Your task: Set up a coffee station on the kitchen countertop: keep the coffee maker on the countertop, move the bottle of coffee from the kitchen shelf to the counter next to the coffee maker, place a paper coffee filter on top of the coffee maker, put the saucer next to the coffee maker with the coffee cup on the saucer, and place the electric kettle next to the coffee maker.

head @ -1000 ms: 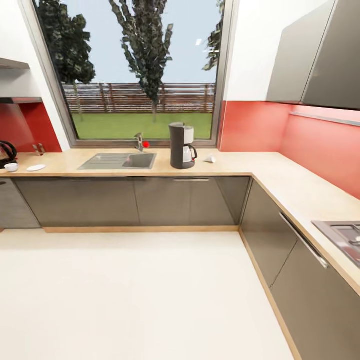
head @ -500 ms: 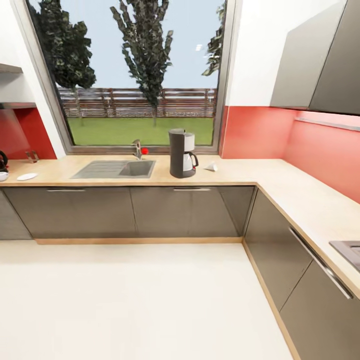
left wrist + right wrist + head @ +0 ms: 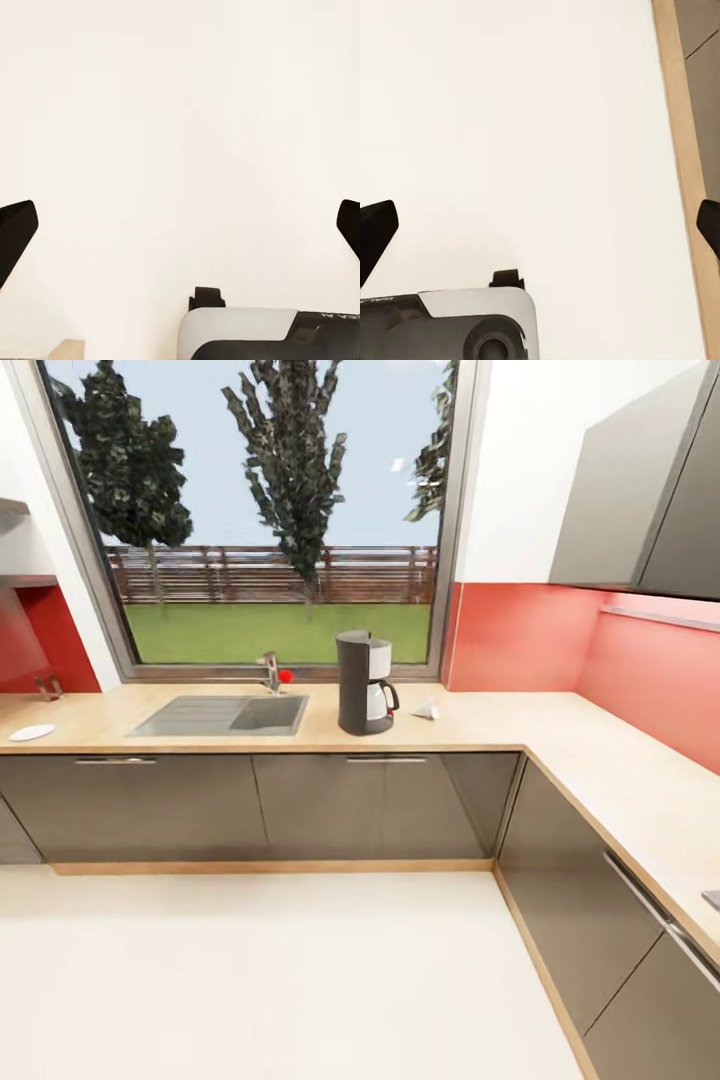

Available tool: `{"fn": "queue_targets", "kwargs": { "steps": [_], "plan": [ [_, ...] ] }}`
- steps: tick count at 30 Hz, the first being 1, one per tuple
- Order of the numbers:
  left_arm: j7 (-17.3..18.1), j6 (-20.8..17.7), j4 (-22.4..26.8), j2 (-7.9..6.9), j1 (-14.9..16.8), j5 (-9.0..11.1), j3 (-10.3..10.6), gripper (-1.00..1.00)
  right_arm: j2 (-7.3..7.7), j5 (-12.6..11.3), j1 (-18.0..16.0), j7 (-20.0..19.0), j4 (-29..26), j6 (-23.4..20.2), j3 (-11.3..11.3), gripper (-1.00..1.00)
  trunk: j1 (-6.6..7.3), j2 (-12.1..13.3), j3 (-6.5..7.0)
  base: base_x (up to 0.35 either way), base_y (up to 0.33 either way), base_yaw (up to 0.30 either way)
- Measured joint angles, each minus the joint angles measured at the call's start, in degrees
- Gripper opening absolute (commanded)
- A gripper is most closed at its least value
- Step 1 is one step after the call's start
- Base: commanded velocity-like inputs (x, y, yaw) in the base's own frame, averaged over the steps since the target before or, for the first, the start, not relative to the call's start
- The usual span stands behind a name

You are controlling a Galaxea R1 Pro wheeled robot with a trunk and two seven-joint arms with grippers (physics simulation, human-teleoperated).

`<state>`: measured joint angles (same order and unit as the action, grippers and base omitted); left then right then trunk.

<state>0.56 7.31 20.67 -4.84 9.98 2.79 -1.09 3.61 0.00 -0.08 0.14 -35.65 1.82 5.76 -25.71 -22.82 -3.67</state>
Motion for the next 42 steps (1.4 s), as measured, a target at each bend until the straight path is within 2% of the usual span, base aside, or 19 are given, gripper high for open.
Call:
{"fn": "queue_targets", "kwargs": {
  "steps": [26,33,42],
  "plan": [
    [0.0,0.0,0.0,0.0,0.0,0.0,0.1,1.0,0.0,0.0,0.0,0.0,0.0,0.0,0.0,1.0,0.0,0.0,2.32,0.339,-0.001,0.0],
    [0.0,0.0,0.0,0.0,0.0,0.0,0.1,1.0,0.0,0.0,0.0,0.0,-0.1,0.1,0.0,1.0,0.0,0.0,2.47,0.324,-0.093,0.0],
    [0.0,0.0,0.0,0.0,0.0,0.0,0.2,1.0,0.0,0.1,0.0,0.0,0.1,3.5,-0.1,1.0,0.0,0.0,2.48,0.305,-0.132,0.0]
  ]
}}
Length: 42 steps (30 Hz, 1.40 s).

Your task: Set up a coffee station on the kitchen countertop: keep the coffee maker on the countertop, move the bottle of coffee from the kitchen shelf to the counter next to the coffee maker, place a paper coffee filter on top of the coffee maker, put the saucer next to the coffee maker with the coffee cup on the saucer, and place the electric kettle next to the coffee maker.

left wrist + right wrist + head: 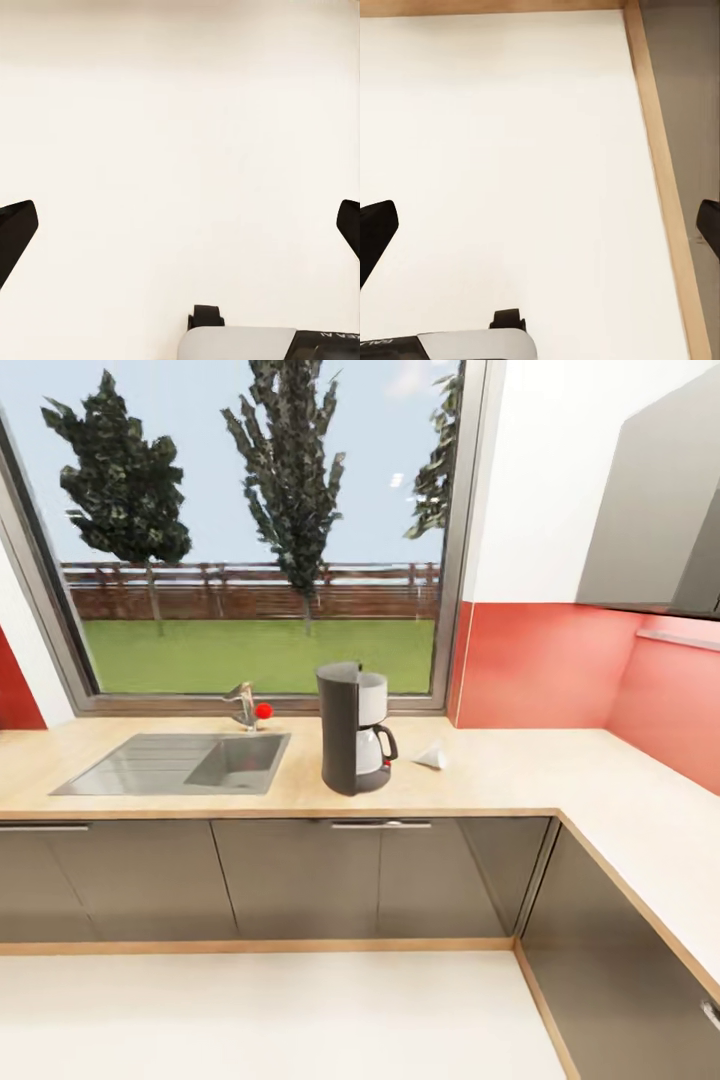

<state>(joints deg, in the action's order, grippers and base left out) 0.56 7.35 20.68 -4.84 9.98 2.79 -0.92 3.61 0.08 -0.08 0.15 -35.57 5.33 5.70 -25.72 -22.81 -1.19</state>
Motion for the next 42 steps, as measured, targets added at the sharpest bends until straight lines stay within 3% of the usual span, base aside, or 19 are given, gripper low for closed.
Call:
{"fn": "queue_targets", "kwargs": {
  "steps": [17,20,23,28,35,42],
  "plan": [
    [-0.3,0.0,0.0,-0.03,0.0,0.0,-0.1,1.0,0.0,0.0,0.0,0.0,-0.1,0.1,0.1,1.0,0.0,0.0,0.0,0.292,-0.138,0.0],
    [-0.6,-0.1,-1.0,-1.23,-1.2,0.2,-0.2,1.0,0.0,0.0,0.0,0.0,-0.1,0.1,0.2,1.0,-0.01,0.0,0.0,0.239,-0.133,0.0],
    [-0.7,-0.1,-5.4,-3.38,-3.9,0.3,-0.2,1.0,0.0,0.0,0.0,0.1,-0.2,0.1,0.2,1.0,-0.01,0.0,-0.01,0.234,-0.131,0.0],
    [-0.7,1.9,-14.7,-5.55,-6.8,0.3,-0.1,1.0,0.0,0.0,0.0,0.1,-0.2,0.1,0.2,1.0,0.0,0.0,-0.01,0.232,-0.13,0.0],
    [-3.7,3.7,-20.8,-5.53,-7.8,0.1,0.2,1.0,0.0,0.0,0.0,0.1,-0.1,0.2,0.2,1.0,-0.01,0.0,0.0,0.232,-0.13,0.0],
    [-8.1,-0.9,-22.5,-5.36,-8.0,0.1,0.2,1.0,-0.31,0.1,0.0,-0.2,-1.7,0.1,-0.5,1.0,-0.01,0.0,0.0,0.232,-0.13,0.0]
  ]
}}
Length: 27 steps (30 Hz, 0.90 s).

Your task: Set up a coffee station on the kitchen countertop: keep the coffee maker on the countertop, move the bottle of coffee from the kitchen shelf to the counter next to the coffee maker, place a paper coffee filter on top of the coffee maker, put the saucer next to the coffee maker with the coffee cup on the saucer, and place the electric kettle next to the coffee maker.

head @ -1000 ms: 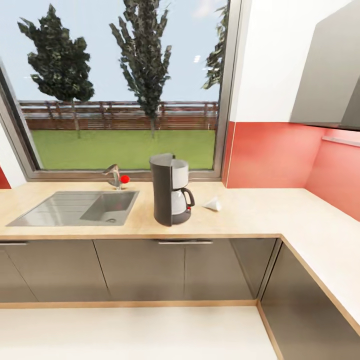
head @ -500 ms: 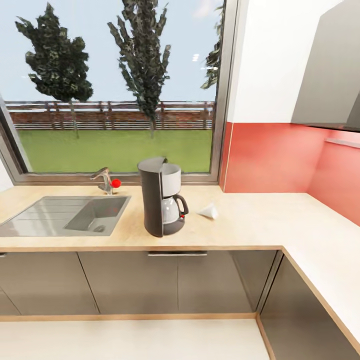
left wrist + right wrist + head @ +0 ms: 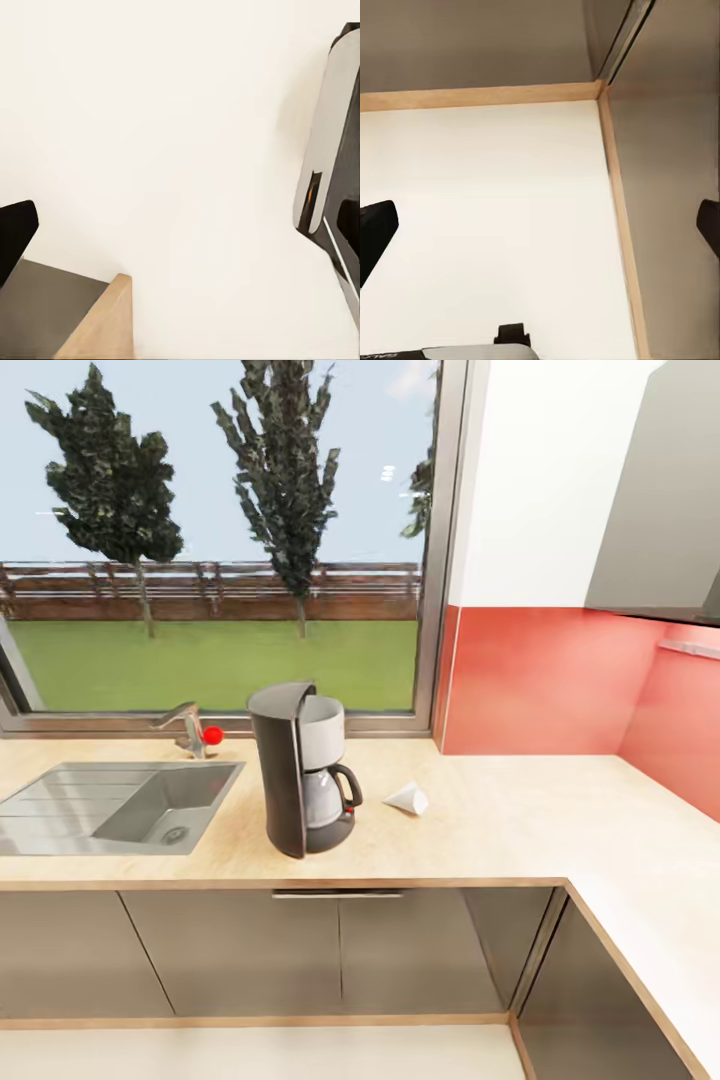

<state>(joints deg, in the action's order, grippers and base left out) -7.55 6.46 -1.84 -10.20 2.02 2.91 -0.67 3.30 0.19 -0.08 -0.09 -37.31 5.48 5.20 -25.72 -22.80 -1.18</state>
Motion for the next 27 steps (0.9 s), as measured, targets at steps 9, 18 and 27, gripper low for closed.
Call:
{"fn": "queue_targets", "kwargs": {
  "steps": [9,18,27],
  "plan": [
    [-1.0,-3.0,-0.3,-0.13,-0.9,-0.1,0.0,1.0,-1.73,0.0,-0.3,0.0,-25.3,-0.4,-0.8,1.0,-0.02,0.0,0.01,0.171,-0.09,0.0],
    [-0.7,-3.3,-0.1,-0.34,-1.4,-0.1,0.1,1.0,-2.49,-0.1,-12.4,0.3,-33.6,-7.8,-4.8,1.0,-0.03,0.0,0.01,0.012,-0.006,0.0],
    [-0.9,-3.3,0.0,0.14,-1.5,-0.2,0.0,1.0,-5.05,-0.1,-27.0,-0.1,-30.4,-21.2,-5.2,1.0,-0.02,0.0,0.01,0.0,0.0,0.0]
  ]
}}
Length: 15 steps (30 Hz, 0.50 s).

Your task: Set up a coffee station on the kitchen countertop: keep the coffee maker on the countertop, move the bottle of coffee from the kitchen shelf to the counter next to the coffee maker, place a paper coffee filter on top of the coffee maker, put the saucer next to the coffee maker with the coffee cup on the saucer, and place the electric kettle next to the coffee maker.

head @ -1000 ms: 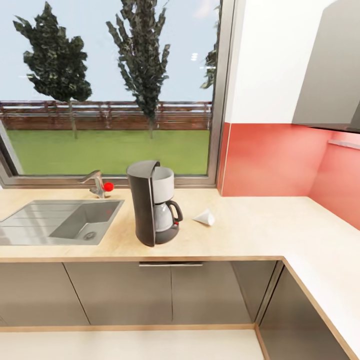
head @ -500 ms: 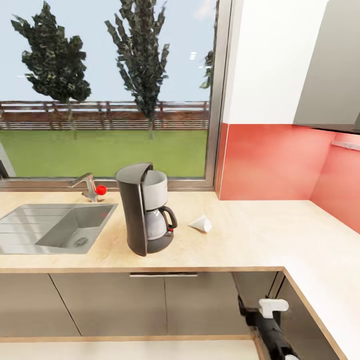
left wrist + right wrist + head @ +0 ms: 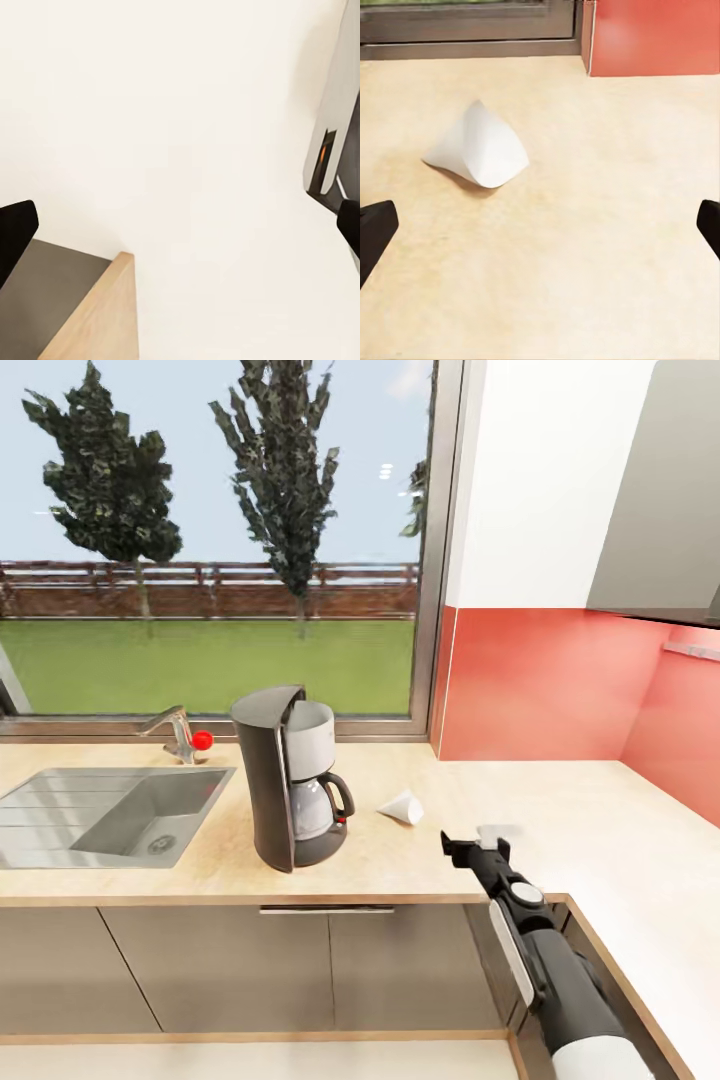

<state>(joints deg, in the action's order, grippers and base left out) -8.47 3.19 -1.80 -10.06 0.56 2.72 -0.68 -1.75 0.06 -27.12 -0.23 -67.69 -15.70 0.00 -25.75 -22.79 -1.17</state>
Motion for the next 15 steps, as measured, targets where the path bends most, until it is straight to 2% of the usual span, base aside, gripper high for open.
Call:
{"fn": "queue_targets", "kwargs": {
  "steps": [2,6,9,15],
  "plan": [
    [0.0,0.0,0.0,0.02,0.0,0.0,-0.1,1.0,-0.74,0.0,-1.8,-0.1,2.3,-0.5,-0.6,1.0,0.0,0.0,0.0,0.0,0.0,0.0],
    [0.0,-0.1,-0.1,0.04,0.0,0.0,0.1,1.0,-1.28,0.1,-3.2,-0.2,5.4,-0.7,-6.2,1.0,0.0,0.0,0.0,0.0,0.0,0.0],
    [0.0,-0.1,-0.1,0.04,0.0,0.0,0.1,1.0,-1.31,0.1,-3.5,-0.1,6.2,-0.7,-8.9,1.0,0.0,0.0,0.0,0.0,0.0,0.0],
    [-0.1,-0.1,-0.1,0.04,0.0,0.1,0.2,1.0,-1.08,0.0,-3.6,-0.1,6.4,-0.6,-10.2,1.0,0.0,0.0,0.0,0.0,0.0,0.0]
  ]
}}
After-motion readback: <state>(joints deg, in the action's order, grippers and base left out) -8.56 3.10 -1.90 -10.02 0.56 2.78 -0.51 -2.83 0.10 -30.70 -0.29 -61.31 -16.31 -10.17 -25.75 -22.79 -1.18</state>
